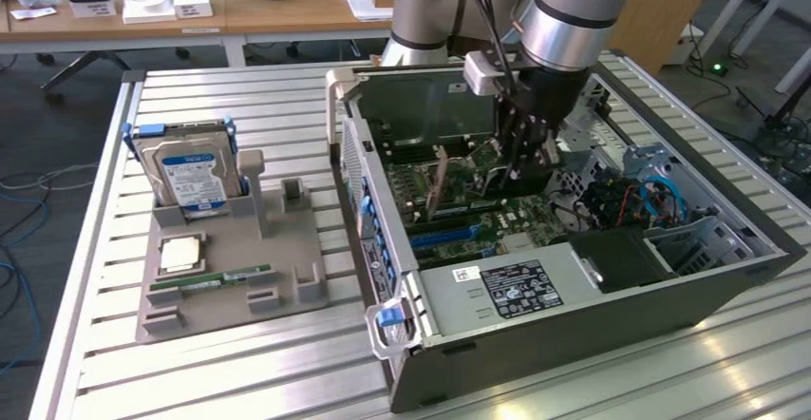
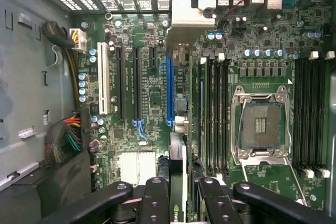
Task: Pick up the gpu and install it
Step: 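Insert the gpu into the slot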
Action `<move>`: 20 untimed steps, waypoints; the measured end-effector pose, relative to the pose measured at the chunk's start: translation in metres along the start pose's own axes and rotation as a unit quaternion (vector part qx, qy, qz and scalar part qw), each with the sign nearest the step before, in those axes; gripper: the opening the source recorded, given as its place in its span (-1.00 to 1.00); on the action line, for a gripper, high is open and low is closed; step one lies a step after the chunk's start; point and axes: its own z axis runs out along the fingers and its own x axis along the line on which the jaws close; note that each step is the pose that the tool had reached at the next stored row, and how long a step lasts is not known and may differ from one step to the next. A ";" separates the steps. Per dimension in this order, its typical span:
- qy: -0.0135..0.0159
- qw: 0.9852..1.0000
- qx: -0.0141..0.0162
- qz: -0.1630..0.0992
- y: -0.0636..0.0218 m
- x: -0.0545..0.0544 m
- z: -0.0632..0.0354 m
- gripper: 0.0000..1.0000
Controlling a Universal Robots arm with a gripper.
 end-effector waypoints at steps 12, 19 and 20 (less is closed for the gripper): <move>0.000 1.000 0.000 -0.001 0.0075 0.003 0.0071 -0.47; 0.000 1.000 0.000 -0.001 0.0083 0.003 0.0078 -0.47; 0.000 1.000 0.000 -0.001 0.0090 0.003 0.0079 -0.47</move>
